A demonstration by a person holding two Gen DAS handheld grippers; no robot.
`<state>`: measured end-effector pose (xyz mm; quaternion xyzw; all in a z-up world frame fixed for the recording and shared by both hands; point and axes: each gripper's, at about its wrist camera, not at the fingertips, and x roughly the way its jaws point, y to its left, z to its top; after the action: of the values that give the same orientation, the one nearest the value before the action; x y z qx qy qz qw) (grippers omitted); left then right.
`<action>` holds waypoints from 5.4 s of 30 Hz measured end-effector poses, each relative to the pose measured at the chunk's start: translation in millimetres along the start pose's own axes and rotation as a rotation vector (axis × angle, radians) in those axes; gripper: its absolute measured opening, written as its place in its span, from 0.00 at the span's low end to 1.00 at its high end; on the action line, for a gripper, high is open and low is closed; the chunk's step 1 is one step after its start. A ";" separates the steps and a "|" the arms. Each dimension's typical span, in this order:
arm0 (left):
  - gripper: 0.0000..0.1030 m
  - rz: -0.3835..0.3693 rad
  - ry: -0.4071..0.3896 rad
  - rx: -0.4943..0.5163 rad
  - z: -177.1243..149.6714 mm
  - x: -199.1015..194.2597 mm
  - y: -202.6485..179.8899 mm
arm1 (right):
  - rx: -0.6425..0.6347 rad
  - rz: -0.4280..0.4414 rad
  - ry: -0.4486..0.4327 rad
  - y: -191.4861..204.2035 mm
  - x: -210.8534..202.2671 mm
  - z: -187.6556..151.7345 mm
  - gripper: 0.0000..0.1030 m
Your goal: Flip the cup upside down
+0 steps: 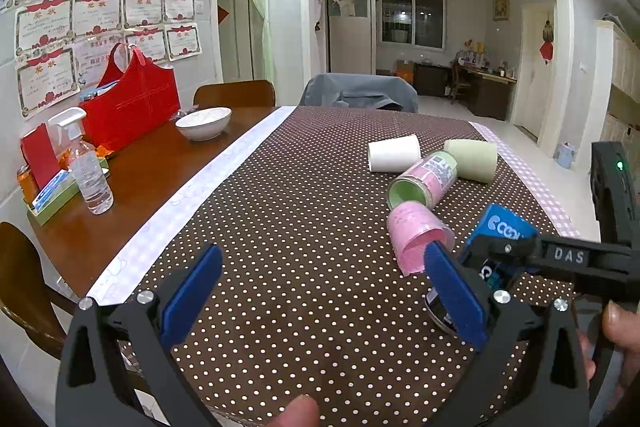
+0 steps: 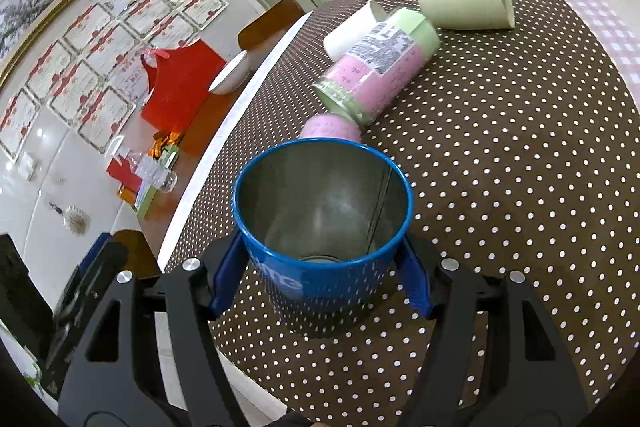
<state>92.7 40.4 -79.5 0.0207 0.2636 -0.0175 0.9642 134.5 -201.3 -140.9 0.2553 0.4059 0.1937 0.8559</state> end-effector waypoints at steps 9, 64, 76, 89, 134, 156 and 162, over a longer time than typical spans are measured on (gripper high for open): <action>0.96 -0.005 0.010 0.015 -3.3 3.6 -6.5 | 0.017 -0.102 -0.015 -26.0 -12.4 0.3 0.83; 0.96 0.021 0.065 0.030 -7.6 24.7 -8.3 | -1.394 -0.369 0.674 51.5 88.4 -17.3 0.80; 0.96 0.012 0.057 0.034 -8.1 22.2 -9.7 | -1.119 -0.302 0.502 35.5 60.3 16.6 0.70; 0.96 -0.013 0.050 0.053 -10.2 13.2 -26.5 | -0.611 -0.082 0.097 -11.2 -19.4 37.2 0.67; 0.96 -0.058 0.028 0.032 2.4 -8.0 -26.9 | -0.439 -0.228 -0.340 41.0 -60.0 -6.4 0.94; 0.96 -0.069 -0.105 0.049 19.1 -72.7 -41.9 | -0.340 -0.438 -0.557 80.8 -145.1 -40.9 0.94; 0.96 -0.072 -0.129 0.052 21.3 -83.6 -44.8 | -0.324 -0.472 -0.588 77.0 -157.2 -46.3 0.94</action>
<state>29.5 -3.5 -20.0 0.0350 0.2009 -0.0604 0.9771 -5.5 -211.9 -26.6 0.0615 0.1557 -0.0279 0.9855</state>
